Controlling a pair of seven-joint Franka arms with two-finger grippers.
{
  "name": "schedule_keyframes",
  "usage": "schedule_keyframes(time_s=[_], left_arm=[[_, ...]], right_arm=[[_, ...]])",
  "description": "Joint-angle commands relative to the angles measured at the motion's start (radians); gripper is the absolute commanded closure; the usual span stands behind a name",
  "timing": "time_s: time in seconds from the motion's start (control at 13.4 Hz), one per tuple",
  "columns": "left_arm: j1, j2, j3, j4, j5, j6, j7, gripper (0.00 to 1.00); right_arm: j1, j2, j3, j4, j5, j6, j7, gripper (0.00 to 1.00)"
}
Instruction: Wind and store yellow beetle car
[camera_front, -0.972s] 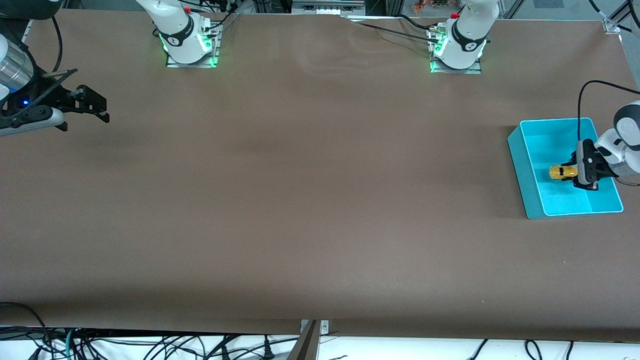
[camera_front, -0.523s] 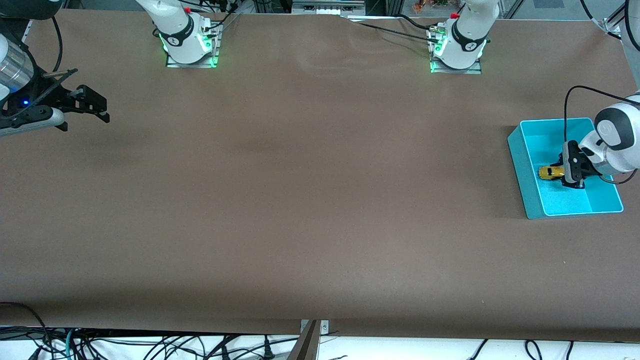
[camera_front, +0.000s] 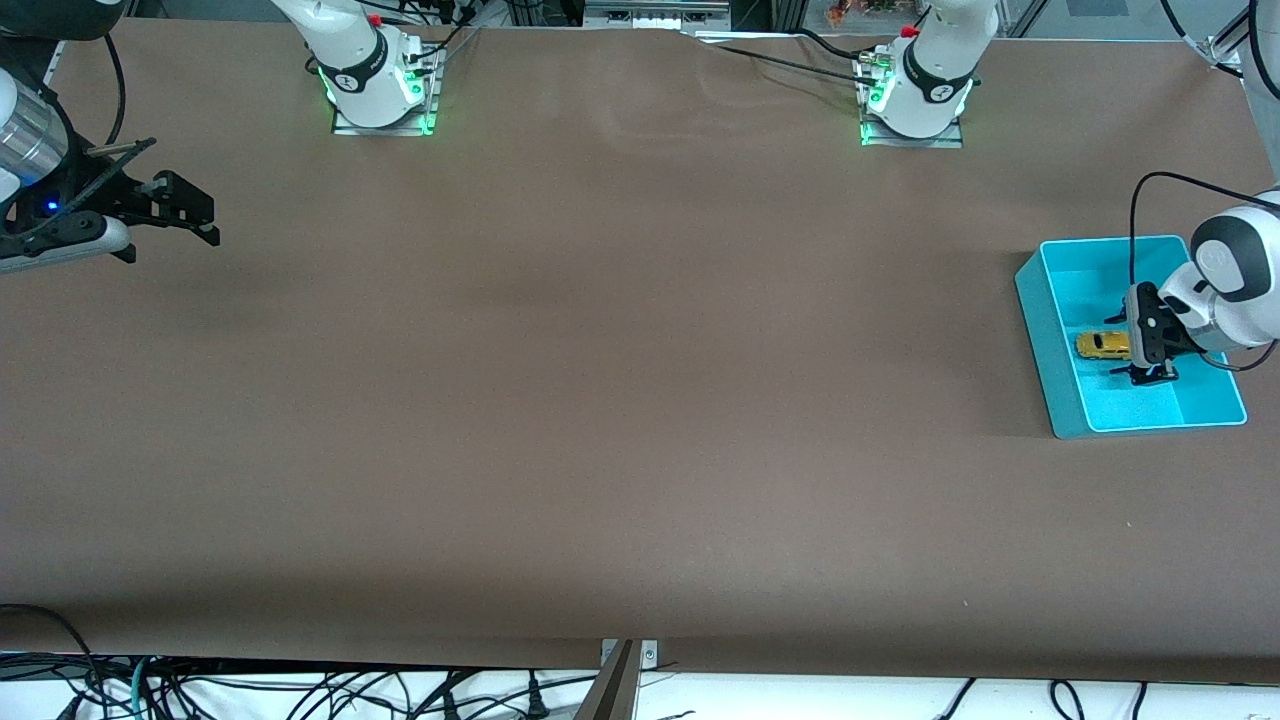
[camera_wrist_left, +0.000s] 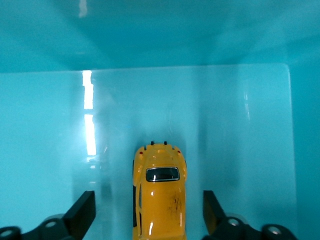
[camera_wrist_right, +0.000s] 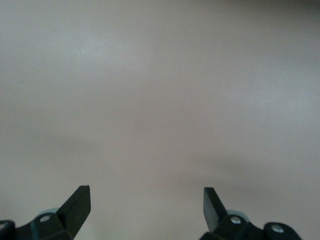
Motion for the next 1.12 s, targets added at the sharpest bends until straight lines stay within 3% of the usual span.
schedule_keyframes(time_s=[0.0,0.52,1.05], left_arm=[[-0.048,-0.083,-0.001,0.022,0.010,-0.114,-0.099,0.00],[-0.215,-0.187,-0.003,0.231,-0.057,-0.444,-0.375,0.00],[-0.416,-0.262,-0.003,0.392,-0.121,-0.539,-0.882,0.00]], right_arm=[[0.004,0.009,0.000,0.022,0.002,-0.014,0.008,0.00],[0.004,0.009,0.000,0.022,0.002,-0.014,0.008,0.00],[0.004,0.009,0.000,0.022,0.002,-0.014,0.008,0.00]])
